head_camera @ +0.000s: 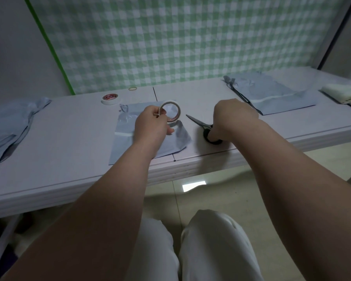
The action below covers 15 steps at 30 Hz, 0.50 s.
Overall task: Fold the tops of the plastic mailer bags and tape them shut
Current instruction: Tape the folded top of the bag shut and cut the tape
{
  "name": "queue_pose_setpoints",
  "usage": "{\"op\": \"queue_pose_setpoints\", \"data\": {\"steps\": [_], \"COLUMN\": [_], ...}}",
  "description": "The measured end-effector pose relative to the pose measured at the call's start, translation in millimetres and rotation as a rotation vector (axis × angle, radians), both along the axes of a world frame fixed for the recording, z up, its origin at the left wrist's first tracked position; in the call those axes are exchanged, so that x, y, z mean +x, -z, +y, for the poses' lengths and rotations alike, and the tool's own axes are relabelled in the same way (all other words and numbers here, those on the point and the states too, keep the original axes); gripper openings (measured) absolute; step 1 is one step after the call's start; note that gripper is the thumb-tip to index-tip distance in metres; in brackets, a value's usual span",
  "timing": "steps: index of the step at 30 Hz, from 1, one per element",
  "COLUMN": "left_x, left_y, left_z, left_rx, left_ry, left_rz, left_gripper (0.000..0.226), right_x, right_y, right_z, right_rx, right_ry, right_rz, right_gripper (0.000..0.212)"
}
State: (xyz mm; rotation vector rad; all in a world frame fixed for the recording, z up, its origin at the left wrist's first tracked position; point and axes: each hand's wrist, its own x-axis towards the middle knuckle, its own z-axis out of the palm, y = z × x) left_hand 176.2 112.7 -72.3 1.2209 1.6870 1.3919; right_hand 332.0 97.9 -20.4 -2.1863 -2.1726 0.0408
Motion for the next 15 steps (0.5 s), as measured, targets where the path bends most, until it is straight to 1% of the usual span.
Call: {"op": "queue_pose_setpoints", "data": {"steps": [4, 6, 7, 9, 12, 13, 15], "left_x": [0.3, 0.4, 0.6, 1.0, 1.3, 1.4, 1.5], "left_y": [-0.7, -0.2, 0.2, 1.3, 1.6, 1.5, 1.1], "left_z": [-0.5, 0.5, 1.1, 2.1, 2.5, 2.5, 2.9], "left_rx": [0.007, 0.003, 0.0, -0.005, -0.008, -0.007, -0.007], "left_ry": [-0.003, -0.01, -0.015, -0.026, -0.038, -0.04, -0.044], "left_rz": [-0.024, -0.025, -0.024, -0.033, -0.039, -0.038, -0.037], "left_gripper": [0.018, 0.015, 0.014, 0.011, 0.01, 0.01, 0.01], "right_x": [11.7, 15.5, 15.6, 12.7, 7.2, 6.1, 5.8], "right_y": [7.2, 10.6, 12.7, 18.0, 23.0, 22.9, 21.2], "right_z": [2.7, 0.7, -1.0, -7.6, -17.6, -21.1, -29.1], "right_rx": [-0.002, 0.008, -0.012, -0.119, -0.379, -0.465, -0.607], "right_ry": [0.063, 0.097, 0.102, 0.085, 0.073, 0.08, 0.111], "right_rz": [0.292, 0.506, 0.653, 1.0, 1.434, 1.551, 1.703], "right_gripper": [0.042, 0.043, 0.04, 0.033, 0.028, 0.029, 0.033]}}
